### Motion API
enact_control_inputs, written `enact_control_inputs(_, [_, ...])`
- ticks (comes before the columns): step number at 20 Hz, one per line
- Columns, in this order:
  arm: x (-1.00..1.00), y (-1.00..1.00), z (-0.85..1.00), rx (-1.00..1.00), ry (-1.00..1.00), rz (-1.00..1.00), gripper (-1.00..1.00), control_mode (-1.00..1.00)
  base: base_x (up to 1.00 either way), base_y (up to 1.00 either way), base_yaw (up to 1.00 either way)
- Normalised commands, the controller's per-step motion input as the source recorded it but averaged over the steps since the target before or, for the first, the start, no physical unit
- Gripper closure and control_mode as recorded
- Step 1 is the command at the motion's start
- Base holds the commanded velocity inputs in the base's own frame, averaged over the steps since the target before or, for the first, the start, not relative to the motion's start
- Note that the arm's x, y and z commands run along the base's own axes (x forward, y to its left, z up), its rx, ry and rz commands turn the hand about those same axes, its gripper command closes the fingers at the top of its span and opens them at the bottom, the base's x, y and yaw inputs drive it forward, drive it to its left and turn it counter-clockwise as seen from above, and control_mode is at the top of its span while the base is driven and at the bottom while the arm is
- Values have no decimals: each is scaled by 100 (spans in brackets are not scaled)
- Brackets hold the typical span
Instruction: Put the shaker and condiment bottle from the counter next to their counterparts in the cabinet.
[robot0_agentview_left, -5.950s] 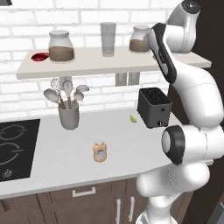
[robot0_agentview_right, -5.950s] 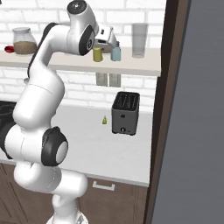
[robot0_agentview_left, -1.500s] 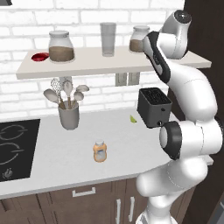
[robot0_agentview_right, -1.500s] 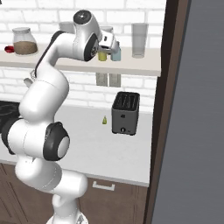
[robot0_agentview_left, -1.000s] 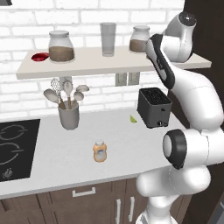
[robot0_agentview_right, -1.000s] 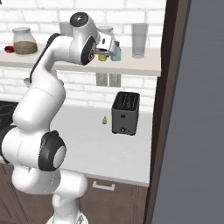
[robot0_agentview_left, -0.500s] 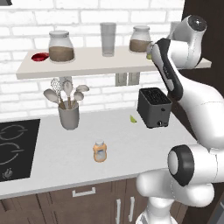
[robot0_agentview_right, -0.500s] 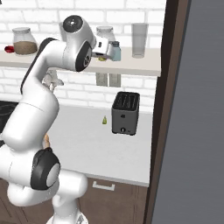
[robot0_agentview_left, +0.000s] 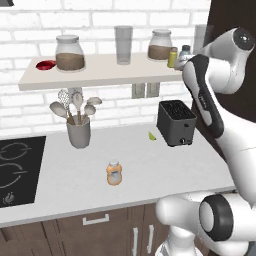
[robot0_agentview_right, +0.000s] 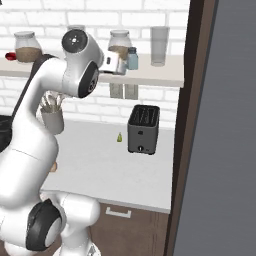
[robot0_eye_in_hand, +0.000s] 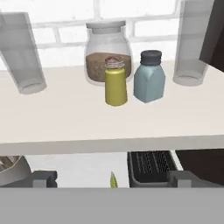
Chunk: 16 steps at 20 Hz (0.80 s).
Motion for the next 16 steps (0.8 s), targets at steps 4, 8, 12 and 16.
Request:
enact_control_inputs(4, [-56, 14, -12, 0, -7, 17, -100, -100, 0, 0, 0])
enact_control_inputs(8, [-51, 12, -5, 0, -4, 18, -100, -100, 0, 0, 0])
enact_control_inputs(12, [-45, 12, 0, 0, 0, 15, -100, -100, 0, 0, 0])
enact_control_inputs(16, [-35, 16, 0, 0, 2, 13, -100, -100, 0, 0, 0])
